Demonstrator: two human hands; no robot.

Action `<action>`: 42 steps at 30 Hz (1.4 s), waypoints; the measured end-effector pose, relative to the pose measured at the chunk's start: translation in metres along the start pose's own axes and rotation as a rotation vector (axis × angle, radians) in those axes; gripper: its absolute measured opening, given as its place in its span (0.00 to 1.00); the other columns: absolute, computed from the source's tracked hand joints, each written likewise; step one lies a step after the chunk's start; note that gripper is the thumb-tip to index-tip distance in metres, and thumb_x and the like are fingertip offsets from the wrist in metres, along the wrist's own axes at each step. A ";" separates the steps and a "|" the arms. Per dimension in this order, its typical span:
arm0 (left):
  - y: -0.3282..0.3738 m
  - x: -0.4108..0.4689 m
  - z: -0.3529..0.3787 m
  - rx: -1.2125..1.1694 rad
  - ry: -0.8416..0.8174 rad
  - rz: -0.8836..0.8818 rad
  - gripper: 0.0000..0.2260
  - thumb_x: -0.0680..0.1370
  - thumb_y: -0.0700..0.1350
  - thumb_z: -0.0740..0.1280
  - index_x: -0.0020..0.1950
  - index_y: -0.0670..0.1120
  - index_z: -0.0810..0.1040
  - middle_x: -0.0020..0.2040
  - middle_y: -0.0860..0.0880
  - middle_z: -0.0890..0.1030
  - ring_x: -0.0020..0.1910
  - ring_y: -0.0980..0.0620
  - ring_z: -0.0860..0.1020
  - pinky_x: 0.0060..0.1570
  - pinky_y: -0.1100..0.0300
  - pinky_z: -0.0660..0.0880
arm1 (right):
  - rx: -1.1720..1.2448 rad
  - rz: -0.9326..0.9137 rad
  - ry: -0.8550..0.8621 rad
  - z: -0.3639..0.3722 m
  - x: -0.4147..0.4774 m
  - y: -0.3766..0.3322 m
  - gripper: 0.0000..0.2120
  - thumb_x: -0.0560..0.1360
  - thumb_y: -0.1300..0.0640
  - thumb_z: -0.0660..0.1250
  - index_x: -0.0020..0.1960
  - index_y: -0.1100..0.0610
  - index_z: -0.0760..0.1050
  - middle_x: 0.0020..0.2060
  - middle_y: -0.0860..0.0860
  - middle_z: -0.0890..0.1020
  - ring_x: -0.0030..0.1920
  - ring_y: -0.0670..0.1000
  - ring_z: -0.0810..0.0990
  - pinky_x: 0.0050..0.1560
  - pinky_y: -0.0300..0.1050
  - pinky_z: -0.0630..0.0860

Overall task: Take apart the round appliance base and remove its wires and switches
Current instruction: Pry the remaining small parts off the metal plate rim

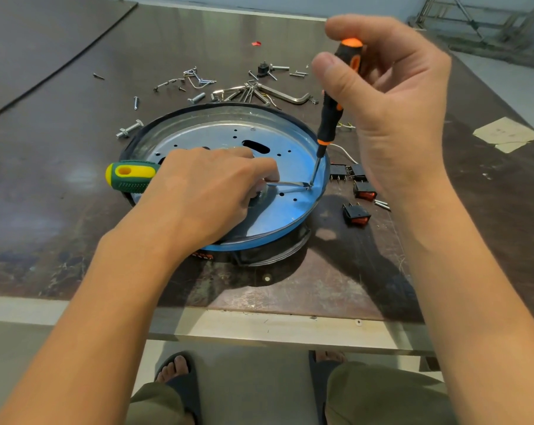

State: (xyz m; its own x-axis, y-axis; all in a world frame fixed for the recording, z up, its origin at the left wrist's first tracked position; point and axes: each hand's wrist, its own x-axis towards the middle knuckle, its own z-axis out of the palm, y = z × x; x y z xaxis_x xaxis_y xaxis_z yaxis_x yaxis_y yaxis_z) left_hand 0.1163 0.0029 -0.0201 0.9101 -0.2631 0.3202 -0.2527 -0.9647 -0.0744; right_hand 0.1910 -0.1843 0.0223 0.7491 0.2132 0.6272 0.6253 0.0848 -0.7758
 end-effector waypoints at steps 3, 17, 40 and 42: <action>0.000 -0.001 0.001 0.004 0.006 -0.003 0.11 0.82 0.49 0.59 0.62 0.63 0.71 0.55 0.57 0.79 0.44 0.46 0.79 0.31 0.57 0.72 | -0.008 -0.019 0.002 -0.001 0.000 0.003 0.15 0.76 0.65 0.73 0.62 0.64 0.77 0.46 0.52 0.80 0.46 0.49 0.79 0.55 0.50 0.79; 0.000 0.000 0.000 -0.001 0.001 0.008 0.11 0.82 0.50 0.59 0.62 0.63 0.71 0.55 0.57 0.79 0.44 0.46 0.80 0.30 0.57 0.71 | 0.060 0.004 0.014 0.001 -0.001 0.003 0.13 0.78 0.69 0.66 0.63 0.66 0.76 0.46 0.55 0.80 0.49 0.51 0.80 0.57 0.53 0.80; 0.002 -0.001 -0.004 -0.005 -0.010 -0.016 0.10 0.82 0.49 0.59 0.59 0.63 0.70 0.51 0.57 0.78 0.39 0.48 0.76 0.28 0.59 0.64 | 0.074 0.041 0.087 0.001 -0.002 0.005 0.11 0.79 0.68 0.67 0.61 0.66 0.77 0.48 0.58 0.82 0.49 0.51 0.82 0.55 0.50 0.81; 0.002 -0.001 -0.004 -0.008 -0.007 -0.021 0.10 0.82 0.50 0.58 0.59 0.63 0.70 0.51 0.57 0.78 0.38 0.48 0.76 0.27 0.60 0.63 | 0.106 0.066 0.094 0.001 -0.002 0.003 0.11 0.80 0.67 0.63 0.61 0.66 0.77 0.49 0.60 0.82 0.51 0.54 0.82 0.54 0.50 0.80</action>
State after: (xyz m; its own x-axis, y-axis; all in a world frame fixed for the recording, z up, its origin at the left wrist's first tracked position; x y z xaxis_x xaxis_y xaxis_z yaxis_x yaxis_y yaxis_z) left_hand 0.1135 0.0010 -0.0165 0.9174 -0.2428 0.3153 -0.2358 -0.9699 -0.0606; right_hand 0.1914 -0.1840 0.0186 0.8080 0.1302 0.5746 0.5512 0.1771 -0.8153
